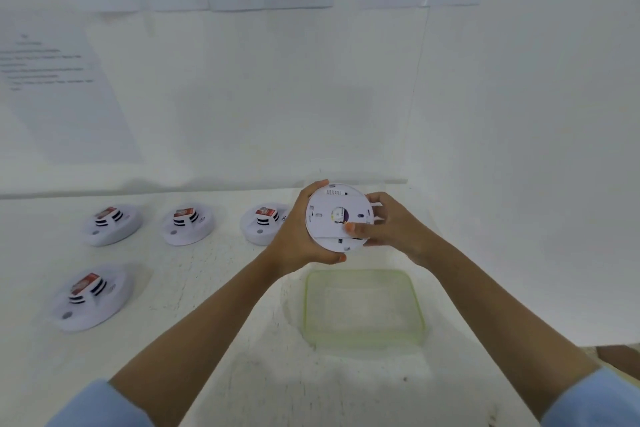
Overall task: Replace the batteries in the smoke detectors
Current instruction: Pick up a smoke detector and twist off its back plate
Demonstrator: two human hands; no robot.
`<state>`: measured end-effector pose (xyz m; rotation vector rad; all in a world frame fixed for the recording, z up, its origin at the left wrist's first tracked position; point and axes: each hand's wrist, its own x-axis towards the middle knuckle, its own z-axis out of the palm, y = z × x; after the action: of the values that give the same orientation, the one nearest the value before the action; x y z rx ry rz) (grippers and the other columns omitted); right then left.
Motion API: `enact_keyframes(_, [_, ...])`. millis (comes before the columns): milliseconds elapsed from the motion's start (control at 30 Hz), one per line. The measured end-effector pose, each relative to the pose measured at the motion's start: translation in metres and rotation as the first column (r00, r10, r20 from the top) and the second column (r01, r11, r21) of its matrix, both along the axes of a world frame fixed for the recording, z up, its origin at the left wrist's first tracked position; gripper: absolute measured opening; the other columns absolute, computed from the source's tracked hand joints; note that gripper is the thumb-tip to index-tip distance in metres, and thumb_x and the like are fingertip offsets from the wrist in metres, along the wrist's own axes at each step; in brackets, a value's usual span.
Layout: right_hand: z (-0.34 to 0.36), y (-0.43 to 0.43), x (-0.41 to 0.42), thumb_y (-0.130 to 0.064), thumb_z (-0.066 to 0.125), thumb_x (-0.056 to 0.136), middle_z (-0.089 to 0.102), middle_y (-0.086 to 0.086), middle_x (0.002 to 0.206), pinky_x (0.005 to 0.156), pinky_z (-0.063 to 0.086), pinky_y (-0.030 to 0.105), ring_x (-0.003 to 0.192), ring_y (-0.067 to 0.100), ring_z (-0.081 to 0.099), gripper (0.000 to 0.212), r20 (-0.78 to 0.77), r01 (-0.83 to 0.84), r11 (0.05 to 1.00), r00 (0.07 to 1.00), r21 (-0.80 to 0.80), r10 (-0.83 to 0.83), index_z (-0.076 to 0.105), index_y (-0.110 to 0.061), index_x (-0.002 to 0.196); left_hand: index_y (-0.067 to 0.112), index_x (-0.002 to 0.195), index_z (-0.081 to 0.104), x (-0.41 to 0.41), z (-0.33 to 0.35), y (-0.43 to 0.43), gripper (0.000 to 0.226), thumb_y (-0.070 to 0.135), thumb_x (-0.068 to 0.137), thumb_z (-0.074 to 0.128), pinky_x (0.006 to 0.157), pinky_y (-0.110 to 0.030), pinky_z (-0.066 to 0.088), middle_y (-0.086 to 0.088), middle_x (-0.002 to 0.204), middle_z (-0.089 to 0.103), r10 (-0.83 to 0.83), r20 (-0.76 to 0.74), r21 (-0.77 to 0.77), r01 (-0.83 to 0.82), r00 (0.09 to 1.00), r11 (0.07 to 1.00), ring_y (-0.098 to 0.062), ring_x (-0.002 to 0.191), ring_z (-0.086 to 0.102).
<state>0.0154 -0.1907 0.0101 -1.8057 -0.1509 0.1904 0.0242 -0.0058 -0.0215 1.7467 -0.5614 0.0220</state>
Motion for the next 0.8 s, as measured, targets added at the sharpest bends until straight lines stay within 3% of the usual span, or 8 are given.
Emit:
enact_keyframes(133, [0.011, 0.002, 0.000, -0.020, 0.083, 0.065, 0.040, -0.007, 0.117, 0.081, 0.040, 0.014, 0.102, 0.012, 0.046, 0.077, 0.401, 0.079, 0.952, 0.915, -0.294, 0.048, 0.040, -0.022, 0.129, 0.031, 0.127, 0.032, 0.004, 0.006, 0.006, 0.101, 0.014, 0.042, 0.083, 0.079, -0.019, 0.052, 0.012, 0.127, 0.045, 0.011, 0.022, -0.019, -0.011, 1.000, 1.000, 0.005, 0.113, 0.049])
enact_keyframes(233, [0.021, 0.013, -0.004, -0.031, 0.075, 0.063, 0.033, -0.010, 0.115, 0.089, 0.037, 0.021, 0.107, 0.012, 0.037, 0.076, 0.519, 0.081, 0.846, 0.819, -0.526, 0.244, 0.041, -0.021, 0.129, 0.029, 0.127, 0.032, 0.007, 0.009, 0.008, 0.099, 0.008, 0.045, 0.083, 0.082, -0.016, 0.049, 0.012, 0.128, 0.045, -0.016, 0.038, 0.004, 0.016, 0.999, 1.000, 0.005, 0.113, 0.049])
enact_keyframes(367, [0.032, 0.020, -0.003, -0.029, 0.075, 0.068, 0.041, -0.004, 0.118, 0.086, 0.034, 0.025, 0.100, 0.010, 0.032, 0.069, 0.528, 0.142, 0.715, 0.773, -0.685, 0.352, 0.043, -0.017, 0.128, 0.027, 0.126, 0.031, 0.010, 0.010, 0.010, 0.096, -0.003, 0.049, 0.078, 0.082, -0.012, 0.047, 0.013, 0.127, 0.043, -0.038, 0.046, 0.010, 0.037, 0.998, 0.999, 0.010, 0.111, 0.050])
enact_keyframes(533, [0.042, 0.022, 0.000, -0.031, 0.077, 0.068, 0.040, -0.006, 0.106, 0.075, 0.031, 0.019, 0.098, 0.012, 0.039, 0.066, 0.480, 0.095, 0.649, 0.754, -0.755, 0.448, 0.047, -0.012, 0.124, 0.023, 0.133, 0.027, 0.011, 0.008, 0.016, 0.106, 0.012, 0.045, 0.084, 0.084, -0.014, 0.047, 0.009, 0.132, 0.042, -0.050, 0.046, 0.036, 0.049, 0.998, 0.998, 0.006, 0.115, 0.048])
enact_keyframes(800, [0.048, 0.028, 0.007, -0.036, 0.078, 0.063, 0.051, 0.011, 0.098, 0.077, 0.042, 0.031, 0.087, 0.025, 0.048, 0.069, 0.439, 0.159, 0.471, 0.690, -0.868, 0.575, 0.053, 0.000, 0.116, 0.026, 0.129, 0.030, 0.009, 0.011, 0.019, 0.100, 0.021, 0.042, 0.080, 0.080, -0.013, 0.048, 0.010, 0.127, 0.044, -0.062, 0.018, 0.046, 0.061, 0.998, 0.997, 0.009, 0.109, 0.050])
